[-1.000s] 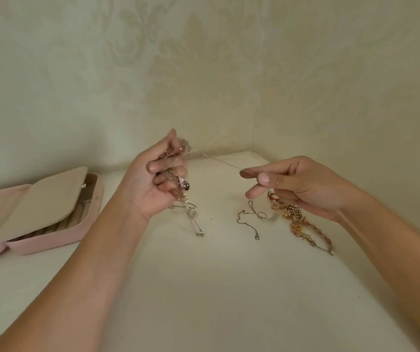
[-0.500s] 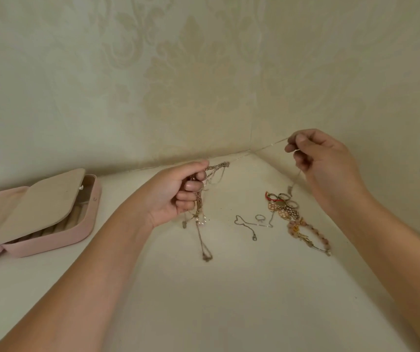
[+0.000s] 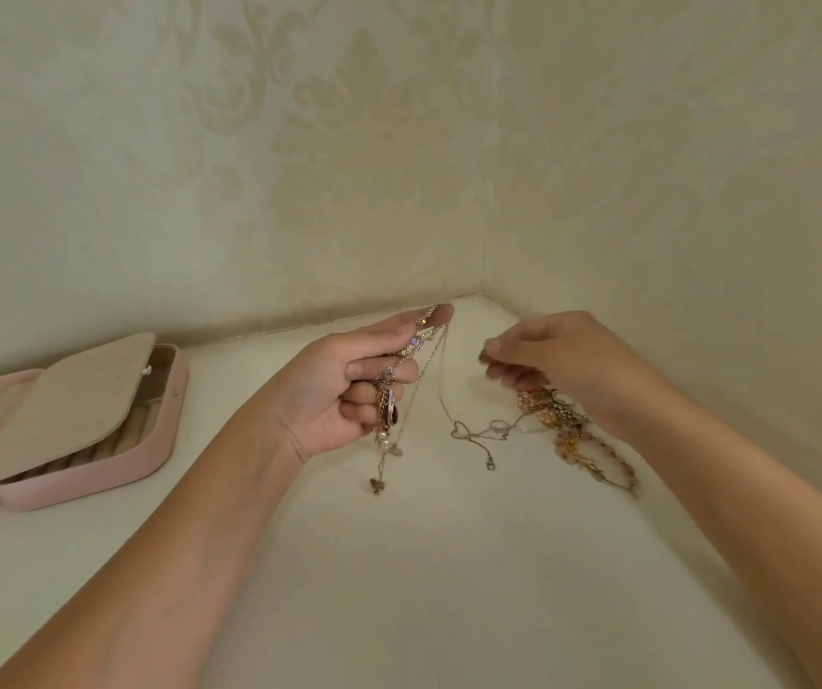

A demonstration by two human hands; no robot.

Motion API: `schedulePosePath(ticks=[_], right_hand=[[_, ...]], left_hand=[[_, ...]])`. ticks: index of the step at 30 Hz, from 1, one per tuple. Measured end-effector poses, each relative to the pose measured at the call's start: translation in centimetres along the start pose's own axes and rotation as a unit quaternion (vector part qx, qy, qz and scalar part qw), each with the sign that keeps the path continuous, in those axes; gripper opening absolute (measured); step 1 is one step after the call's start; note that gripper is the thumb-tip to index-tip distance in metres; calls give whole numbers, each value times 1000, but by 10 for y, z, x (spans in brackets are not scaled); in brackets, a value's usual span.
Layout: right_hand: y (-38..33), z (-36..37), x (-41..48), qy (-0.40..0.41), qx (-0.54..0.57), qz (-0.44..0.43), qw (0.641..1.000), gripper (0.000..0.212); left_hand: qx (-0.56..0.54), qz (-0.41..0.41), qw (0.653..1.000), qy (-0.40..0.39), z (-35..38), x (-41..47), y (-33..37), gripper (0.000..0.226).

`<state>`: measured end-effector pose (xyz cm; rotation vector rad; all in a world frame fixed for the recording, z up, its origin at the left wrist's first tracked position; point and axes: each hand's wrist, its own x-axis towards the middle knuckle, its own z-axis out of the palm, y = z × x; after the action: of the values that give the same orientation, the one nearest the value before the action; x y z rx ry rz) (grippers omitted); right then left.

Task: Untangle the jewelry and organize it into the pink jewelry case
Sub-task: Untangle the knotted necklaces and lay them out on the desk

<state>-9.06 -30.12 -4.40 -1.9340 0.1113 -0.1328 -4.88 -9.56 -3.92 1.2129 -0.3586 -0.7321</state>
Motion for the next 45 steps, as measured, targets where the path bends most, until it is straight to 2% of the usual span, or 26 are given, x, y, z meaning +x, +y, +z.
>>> schedulePosePath(ticks=[2,5,8,10,11,12,14,17,20,22,25,28,31,34,37,39,41,43,45], right_hand=[[-5,12,-7,-99,47,23,994,29],[-1,27,-9,-152,115,39,981,46],[-1,34,-8,-149,278,48,948,26],[-5,34,-7,-127,411,66,900,10],[-6,33,-7,-112,466,76,874,9],[-7,31,-7,-104,503,83,854,8],[-9,29,-7,-124,522,98,838,8],[-10,29,-9,-186,468,114,856,21],[-10,29,-10,-181,453,85,869,23],[-8,27,-9,-164,486,45,858,17],[-8,19,-8,-215,490,51,843,12],[-9,15,-10,-284,355,123,882,24],[-10,19,-14,-313,201,115,921,22],[-10,20,-14,-280,160,113,940,34],[-10,19,-14,-255,145,70,954,45],[-9,19,-12,-202,153,32,967,42],[-6,20,-9,-141,163,13,976,30],[-2,20,-7,-105,173,18,979,21],[0,22,-6,-93,177,31,979,22]], left_hand=[[11,-5,1000,-4,-1,1,-1,32],[48,-9,999,-4,-2,3,-2,32],[76,-4,997,-6,-2,4,-3,20],[89,-11,996,11,-4,6,-3,9],[102,-21,994,32,-5,9,-5,7],[120,-31,991,57,-5,12,-7,10],[148,-45,983,97,-5,16,-11,12],[126,-45,985,105,-5,18,-13,13],[35,-21,992,117,-8,15,-7,14],[-20,-4,993,118,-8,14,-4,12],[-73,1,993,90,-9,13,-2,12],[-71,-11,996,52,-7,11,-5,16],[-12,-23,999,30,-1,8,-6,14],[42,-28,999,21,1,5,-6,25],[66,-9,998,24,3,5,-7,28],[91,2,995,43,2,5,-5,26],[125,1,990,62,-1,5,-3,18],[141,-6,988,64,-2,5,-3,15],[125,-7,991,56,-2,7,-4,17]])
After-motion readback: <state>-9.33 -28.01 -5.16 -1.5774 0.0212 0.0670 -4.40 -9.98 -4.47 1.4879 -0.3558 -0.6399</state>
